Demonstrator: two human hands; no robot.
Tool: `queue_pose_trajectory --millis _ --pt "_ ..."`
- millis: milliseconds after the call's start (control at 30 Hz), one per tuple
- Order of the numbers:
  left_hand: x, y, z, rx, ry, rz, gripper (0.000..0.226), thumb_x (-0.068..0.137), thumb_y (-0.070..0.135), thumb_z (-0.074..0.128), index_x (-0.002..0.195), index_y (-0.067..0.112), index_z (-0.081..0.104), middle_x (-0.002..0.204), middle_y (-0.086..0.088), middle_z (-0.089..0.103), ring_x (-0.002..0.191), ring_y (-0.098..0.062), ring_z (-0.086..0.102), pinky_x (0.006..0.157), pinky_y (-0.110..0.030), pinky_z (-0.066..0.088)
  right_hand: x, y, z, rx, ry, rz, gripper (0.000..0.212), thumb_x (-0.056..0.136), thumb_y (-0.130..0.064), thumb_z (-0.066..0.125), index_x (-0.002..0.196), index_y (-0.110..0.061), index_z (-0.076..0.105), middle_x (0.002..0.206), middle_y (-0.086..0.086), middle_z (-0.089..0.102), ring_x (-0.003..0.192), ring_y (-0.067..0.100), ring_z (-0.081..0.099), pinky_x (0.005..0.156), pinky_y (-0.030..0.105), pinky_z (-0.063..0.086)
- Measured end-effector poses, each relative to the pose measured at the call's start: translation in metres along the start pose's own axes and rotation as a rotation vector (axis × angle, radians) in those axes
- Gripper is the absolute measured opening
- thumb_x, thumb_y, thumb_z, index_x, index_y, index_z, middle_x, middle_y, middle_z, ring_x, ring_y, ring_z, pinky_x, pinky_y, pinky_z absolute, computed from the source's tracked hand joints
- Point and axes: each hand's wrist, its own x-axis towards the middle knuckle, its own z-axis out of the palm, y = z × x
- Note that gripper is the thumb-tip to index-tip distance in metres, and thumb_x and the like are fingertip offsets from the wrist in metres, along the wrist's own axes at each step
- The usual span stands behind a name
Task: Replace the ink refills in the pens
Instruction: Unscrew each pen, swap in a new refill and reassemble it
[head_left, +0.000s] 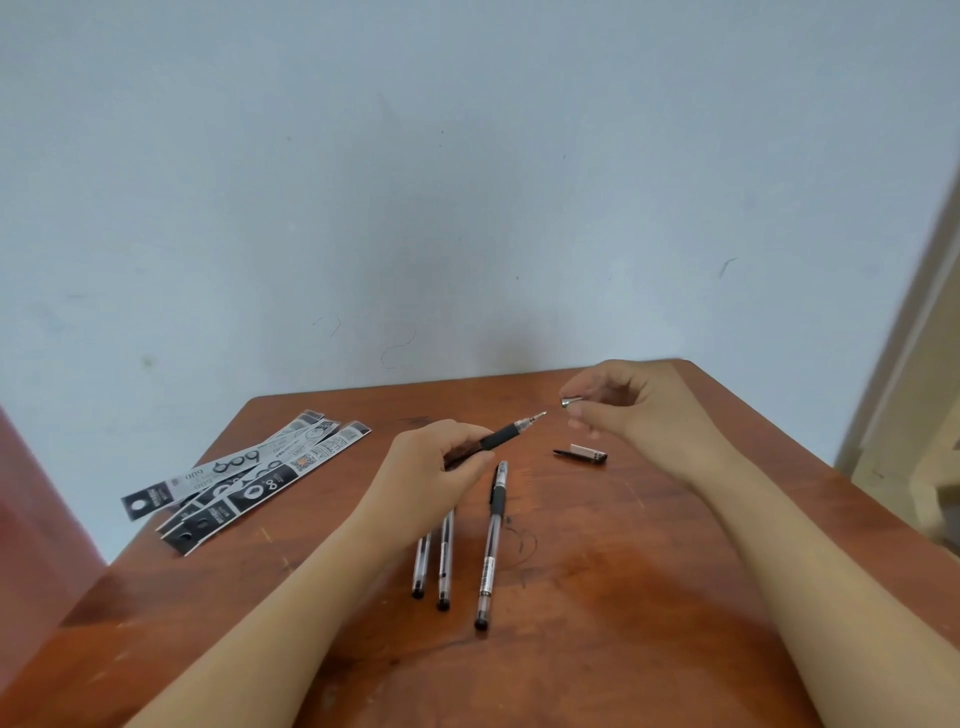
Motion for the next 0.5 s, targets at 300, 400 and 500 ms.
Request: queue_pose_trajectory --millis 300,400,500 --pt "-0.0006 0.0027 0.0002 0.017 -0.015 0.024 0.025 0.086 0.014 0.056 0.109 0.021 0.063 0.072 0.016 0.053 0.065 -0.002 0.048 0.06 -0.004 0.036 -0.0007 0.0011 0.0037 0.043 -0.067 0.026 0.027 0.08 0.007 0.062 0.072 -0.019 0.066 0.056 -0.007 0.065 0.054 0.002 0.064 0.056 0.011 0.05" --pt "-0.0009 0.0023 -0.0003 0.009 -0.006 0.021 0.024 0.086 0.014 0.057 0.108 0.021 0.064 0.073 0.015 0.055 0.065 -0.003 0.048 0.061 -0.006 0.037 -0.0002 0.002 0.0042 0.026 -0.06 0.026 0.027 0.08 0.006 0.062 0.072 -0.02 0.065 0.06 -0.006 0.065 0.054 0.001 0.064 0.057 0.011 0.051" --pt "-0.001 0.0026 -0.0004 0.012 -0.008 0.029 0.024 0.086 0.014 0.057 0.108 0.02 0.064 0.073 0.015 0.055 0.065 -0.003 0.048 0.061 -0.006 0.037 0.0001 0.0021 0.0048 0.015 -0.048 0.022 0.027 0.081 0.004 0.062 0.073 -0.021 0.065 0.066 -0.001 0.064 0.055 0.001 0.064 0.059 0.01 0.051"
